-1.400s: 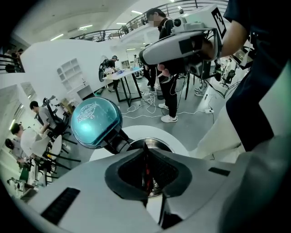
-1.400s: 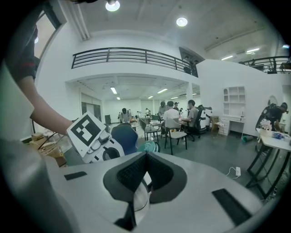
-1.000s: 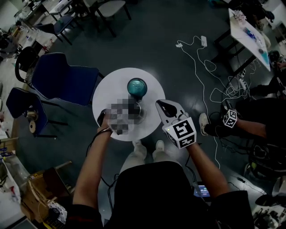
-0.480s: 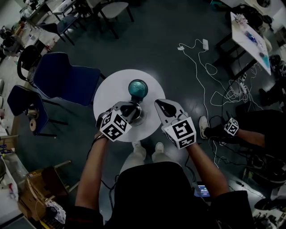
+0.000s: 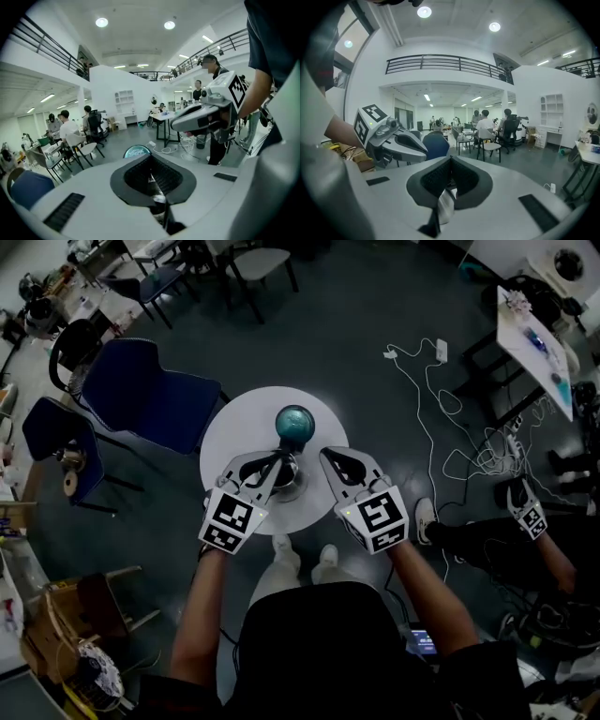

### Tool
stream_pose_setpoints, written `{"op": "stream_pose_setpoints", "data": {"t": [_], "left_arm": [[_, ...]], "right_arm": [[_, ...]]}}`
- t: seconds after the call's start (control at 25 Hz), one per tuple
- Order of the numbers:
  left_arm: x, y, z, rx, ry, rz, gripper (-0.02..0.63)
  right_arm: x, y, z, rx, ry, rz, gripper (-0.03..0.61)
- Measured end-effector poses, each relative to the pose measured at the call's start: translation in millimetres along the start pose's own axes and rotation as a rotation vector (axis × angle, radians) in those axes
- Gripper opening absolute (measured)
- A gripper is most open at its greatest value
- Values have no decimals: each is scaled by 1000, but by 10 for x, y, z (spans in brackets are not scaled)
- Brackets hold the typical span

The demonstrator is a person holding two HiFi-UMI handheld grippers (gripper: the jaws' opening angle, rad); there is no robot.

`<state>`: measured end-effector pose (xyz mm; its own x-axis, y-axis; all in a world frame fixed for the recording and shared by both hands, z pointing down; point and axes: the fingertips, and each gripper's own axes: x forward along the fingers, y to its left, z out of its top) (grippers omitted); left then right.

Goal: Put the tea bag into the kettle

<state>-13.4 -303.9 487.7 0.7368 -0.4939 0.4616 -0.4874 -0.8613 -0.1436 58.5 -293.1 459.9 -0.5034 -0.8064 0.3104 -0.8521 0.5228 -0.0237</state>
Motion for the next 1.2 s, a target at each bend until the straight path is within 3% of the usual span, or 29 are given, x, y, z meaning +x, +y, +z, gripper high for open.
{"op": "stream_pose_setpoints", "data": {"t": [0.4,0.72,1.2], "left_arm": [[-617,-61,526,-243,-272,164,15],[-922,-294,624,-247,-315,280,15],[-1058,-539,720,-263,-334,348,15]], "right_arm": [[-168,185,291,-31,-69,73,17],[-453,327,459,-90,-110,127,17],[-697,296,502,-66,-141,143,17]]}}
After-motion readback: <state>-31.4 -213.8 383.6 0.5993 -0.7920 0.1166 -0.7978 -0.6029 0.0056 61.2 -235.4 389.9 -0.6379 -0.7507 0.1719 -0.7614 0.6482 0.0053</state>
